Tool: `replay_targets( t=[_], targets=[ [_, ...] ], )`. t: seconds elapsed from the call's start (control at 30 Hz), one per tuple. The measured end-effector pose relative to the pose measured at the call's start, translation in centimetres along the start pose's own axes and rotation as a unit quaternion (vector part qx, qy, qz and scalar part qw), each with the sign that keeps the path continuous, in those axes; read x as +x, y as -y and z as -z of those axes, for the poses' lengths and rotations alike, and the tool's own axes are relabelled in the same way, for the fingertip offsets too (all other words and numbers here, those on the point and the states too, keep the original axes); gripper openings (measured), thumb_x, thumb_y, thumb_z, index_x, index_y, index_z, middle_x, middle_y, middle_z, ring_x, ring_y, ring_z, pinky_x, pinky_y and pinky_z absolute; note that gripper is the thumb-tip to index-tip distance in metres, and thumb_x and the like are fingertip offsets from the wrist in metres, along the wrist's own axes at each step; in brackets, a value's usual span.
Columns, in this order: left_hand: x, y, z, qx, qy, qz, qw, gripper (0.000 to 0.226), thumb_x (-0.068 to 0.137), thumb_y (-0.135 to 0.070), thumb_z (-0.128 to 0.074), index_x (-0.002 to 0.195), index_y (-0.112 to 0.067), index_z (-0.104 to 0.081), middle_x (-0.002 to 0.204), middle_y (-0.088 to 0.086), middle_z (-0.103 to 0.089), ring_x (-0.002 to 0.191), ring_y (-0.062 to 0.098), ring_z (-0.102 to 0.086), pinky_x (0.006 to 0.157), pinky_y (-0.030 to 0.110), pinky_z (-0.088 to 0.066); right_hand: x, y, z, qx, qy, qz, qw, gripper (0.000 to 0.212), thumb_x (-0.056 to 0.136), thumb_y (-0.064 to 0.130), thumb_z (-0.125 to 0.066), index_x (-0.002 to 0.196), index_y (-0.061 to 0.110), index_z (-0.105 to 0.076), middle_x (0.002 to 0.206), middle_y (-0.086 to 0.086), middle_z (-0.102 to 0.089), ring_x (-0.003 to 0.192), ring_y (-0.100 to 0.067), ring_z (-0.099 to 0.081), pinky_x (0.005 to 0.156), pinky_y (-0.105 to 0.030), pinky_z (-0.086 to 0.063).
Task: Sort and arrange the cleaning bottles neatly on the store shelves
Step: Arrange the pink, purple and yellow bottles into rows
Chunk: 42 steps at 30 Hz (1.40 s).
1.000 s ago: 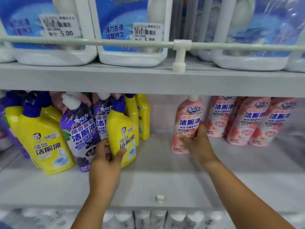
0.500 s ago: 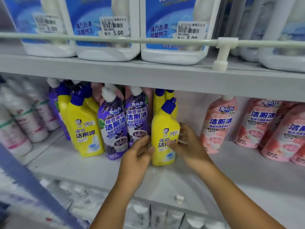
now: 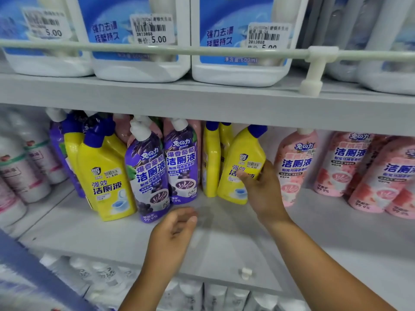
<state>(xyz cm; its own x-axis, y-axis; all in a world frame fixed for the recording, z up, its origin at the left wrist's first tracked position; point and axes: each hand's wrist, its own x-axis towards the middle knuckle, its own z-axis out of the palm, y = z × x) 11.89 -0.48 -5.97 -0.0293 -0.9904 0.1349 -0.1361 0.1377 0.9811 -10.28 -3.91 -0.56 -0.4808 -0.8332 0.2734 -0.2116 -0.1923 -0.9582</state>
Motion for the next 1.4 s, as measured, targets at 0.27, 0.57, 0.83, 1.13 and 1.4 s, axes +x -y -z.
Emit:
replay_targets(
  t=[0.27,0.57,0.83,1.13,1.4],
  targets=[
    [0.8,0.0,2.2,-0.050,-0.022,-0.021,0.998,0.018,0.089,-0.026,-0.071,0.094,-0.042,-0.074,0.099,-0.006,-0.078,0.093,0.023,-0.074,0.092,0.048,-0.057,2.9,-2.2,1.0,-0.093,-0.120,-0.005,0.988,0.036,0.088,0.013,-0.075,0.118,0.016,-0.056,0.109,-0.004,-0.069,0.099,-0.025,-0.067,0.092,-0.048,-0.055],
    [2.0,-0.1,0.0,0.002,0.003,-0.031,1.000,0.027,0.093,-0.005,-0.069,0.097,-0.031,-0.071,0.094,-0.017,-0.077,0.089,0.004,-0.073,0.085,0.018,-0.054,5.7,-2.2,3.2,-0.199,-0.087,-0.096,0.971,0.048,0.085,0.035,-0.076,0.120,0.013,-0.052,0.112,-0.011,-0.070,0.095,-0.034,-0.070,0.087,-0.040,-0.055],
    [6.7,-1.7,-6.7,0.121,-0.014,-0.075,0.990,0.031,0.092,-0.034,-0.069,0.121,-0.030,-0.060,0.109,-0.020,-0.072,0.094,0.003,-0.071,0.085,0.028,-0.056,4.2,2.9,-2.2,-0.213,-0.020,-0.006,0.977,0.037,0.089,0.026,-0.072,0.121,0.012,-0.060,0.109,-0.004,-0.067,0.095,-0.019,-0.063,0.076,-0.014,-0.043],
    [9.0,-1.5,-9.8,0.169,-0.058,-0.075,0.981,0.058,0.088,-0.044,-0.066,0.136,-0.017,-0.048,0.122,0.015,-0.068,0.112,0.038,-0.064,0.088,0.044,-0.054,5.1,1.6,-3.7,-0.319,0.023,-0.016,0.947,0.023,0.088,0.032,-0.059,0.090,0.008,-0.060,0.085,-0.013,-0.066,0.083,-0.034,-0.066,0.075,-0.040,-0.054],
    [9.1,-1.7,-9.6,0.172,0.024,-0.089,0.981,0.057,0.085,-0.032,-0.068,0.138,-0.016,-0.055,0.133,0.010,-0.062,0.122,0.029,-0.058,0.102,0.035,-0.047,3.8,0.0,1.6,-0.335,-0.060,0.014,0.940,0.033,0.089,0.027,-0.073,0.078,0.010,-0.047,0.073,-0.011,-0.051,0.083,-0.042,-0.063,0.067,-0.032,-0.033]
  ],
)
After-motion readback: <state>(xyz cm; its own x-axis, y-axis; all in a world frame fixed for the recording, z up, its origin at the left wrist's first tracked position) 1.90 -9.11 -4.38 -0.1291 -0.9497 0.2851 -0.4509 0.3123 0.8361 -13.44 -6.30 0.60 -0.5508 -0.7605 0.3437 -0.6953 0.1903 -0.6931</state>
